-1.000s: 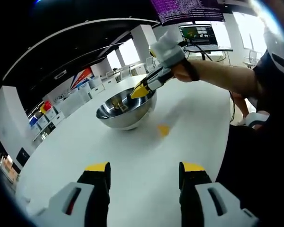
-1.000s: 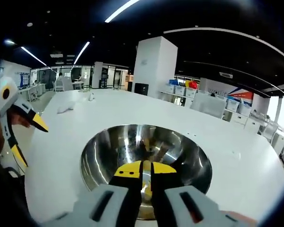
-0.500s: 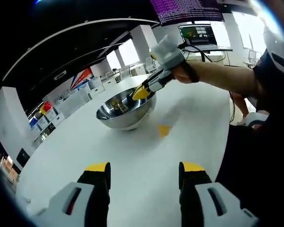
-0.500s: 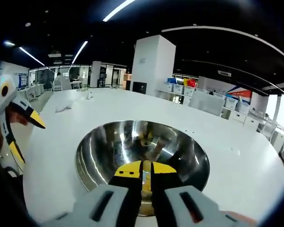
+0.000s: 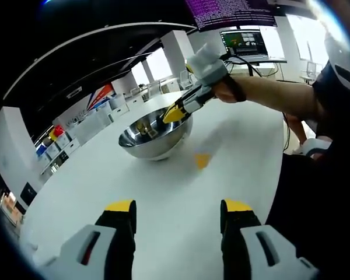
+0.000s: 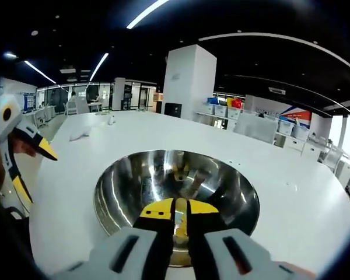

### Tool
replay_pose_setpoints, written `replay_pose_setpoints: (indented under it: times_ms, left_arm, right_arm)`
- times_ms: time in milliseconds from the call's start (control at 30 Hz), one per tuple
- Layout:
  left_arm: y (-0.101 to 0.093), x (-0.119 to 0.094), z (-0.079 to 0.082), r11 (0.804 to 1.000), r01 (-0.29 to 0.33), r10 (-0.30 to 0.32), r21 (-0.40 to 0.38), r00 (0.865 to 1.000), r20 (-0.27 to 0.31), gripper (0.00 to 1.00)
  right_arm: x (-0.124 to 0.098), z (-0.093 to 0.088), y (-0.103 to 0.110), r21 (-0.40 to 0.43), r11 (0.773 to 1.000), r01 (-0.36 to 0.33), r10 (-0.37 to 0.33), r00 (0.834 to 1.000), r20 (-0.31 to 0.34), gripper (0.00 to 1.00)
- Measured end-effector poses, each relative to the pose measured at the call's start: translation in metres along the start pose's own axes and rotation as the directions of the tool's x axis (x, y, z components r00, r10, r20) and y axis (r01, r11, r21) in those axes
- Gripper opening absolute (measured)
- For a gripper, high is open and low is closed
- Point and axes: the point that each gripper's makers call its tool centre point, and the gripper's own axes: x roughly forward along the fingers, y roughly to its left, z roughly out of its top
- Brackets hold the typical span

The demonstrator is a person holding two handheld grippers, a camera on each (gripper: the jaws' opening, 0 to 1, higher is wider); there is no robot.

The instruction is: Pick up the QQ candy scattered on the table and place it into the stainless steel bowl on the table

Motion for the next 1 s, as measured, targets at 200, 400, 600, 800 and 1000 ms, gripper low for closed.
replay_pose_setpoints:
  times_ms: [200, 400, 600, 800, 1000]
  left_arm:
    - [-0.001, 0.001, 0.000, 1.000, 0.002, -0.002, 0.000, 1.000, -0.001, 0.58]
    - [-0.001, 0.000, 0.001, 1.000, 0.001, -0.001, 0.000, 1.000, 0.001, 0.58]
    - [-0.001, 0.000, 0.000, 1.000, 0.000, 0.000, -0.001, 1.000, -0.001, 0.58]
    - [0.000, -0.001, 0.000, 1.000, -0.002, 0.002, -0.001, 1.000, 0.000, 0.58]
    - [0.001, -0.001, 0.001, 1.000, -0.004, 0.004, 0.001, 1.000, 0.001, 0.58]
  right_arm:
    - [-0.001, 0.001, 0.002, 0.002, 1.000, -0.012, 0.012, 1.000, 0.014, 0.17]
    - [-0.001, 0.001, 0.001, 0.000, 1.000, -0.011, 0.011, 1.000, 0.014, 0.16]
    - [-0.003, 0.004, 0.001, -0.004, 1.000, -0.006, 0.006, 1.000, 0.028, 0.16]
    - [-0.011, 0.023, -0.002, 0.010, 1.000, 0.006, -0.006, 0.996, 0.093, 0.16]
    - [-0.038, 0.050, 0.008, -0.024, 1.000, 0.001, 0.002, 0.987, 0.164, 0.15]
